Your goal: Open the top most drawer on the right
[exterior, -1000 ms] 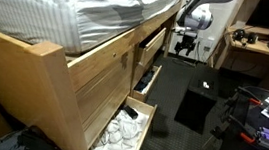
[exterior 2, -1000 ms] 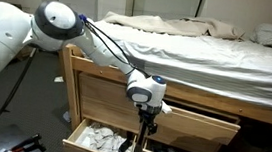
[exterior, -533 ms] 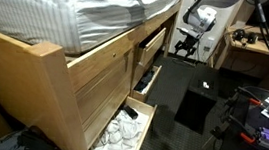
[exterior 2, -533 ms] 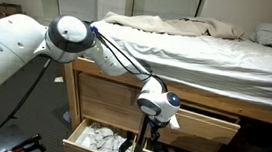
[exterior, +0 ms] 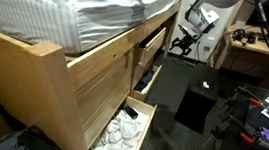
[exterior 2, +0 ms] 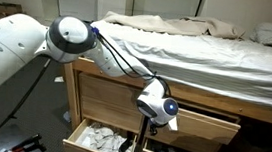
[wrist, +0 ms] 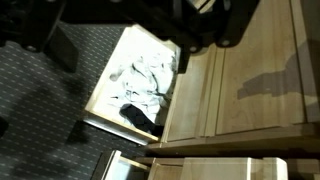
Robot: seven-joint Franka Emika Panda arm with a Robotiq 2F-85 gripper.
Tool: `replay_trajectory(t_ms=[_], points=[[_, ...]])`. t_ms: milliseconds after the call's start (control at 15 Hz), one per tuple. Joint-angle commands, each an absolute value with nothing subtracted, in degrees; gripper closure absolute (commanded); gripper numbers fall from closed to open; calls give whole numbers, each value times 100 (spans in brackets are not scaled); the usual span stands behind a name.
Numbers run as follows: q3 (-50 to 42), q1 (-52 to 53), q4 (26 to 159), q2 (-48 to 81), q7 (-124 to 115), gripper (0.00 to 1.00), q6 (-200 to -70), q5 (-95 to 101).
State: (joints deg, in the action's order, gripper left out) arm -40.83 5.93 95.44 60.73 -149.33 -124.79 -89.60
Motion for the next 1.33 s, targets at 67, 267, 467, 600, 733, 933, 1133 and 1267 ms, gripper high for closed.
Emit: replay_trajectory(t_ms=[67,267,467,600,733,933,1133,1267], points=[[-2623,-552,9403,5666,-14944,0,-13063,-9191],[-2162,-889,9385,5651,-14944,0,-13264,-8757],[-1799,-1239,9263,5630,-14777,0,-13288,-9219],[-1420,-1532,9065,5681,-14796,0,-13221,-9653],[-1111,-1747,8860,5758,-14668,0,-13222,-10149],[-914,-1767,8654,5745,-14351,0,-13414,-10716],[-916,-1786,8690,5736,-14550,0,-13326,-10472],[-901,-1725,8533,5839,-14306,0,-13604,-10684]])
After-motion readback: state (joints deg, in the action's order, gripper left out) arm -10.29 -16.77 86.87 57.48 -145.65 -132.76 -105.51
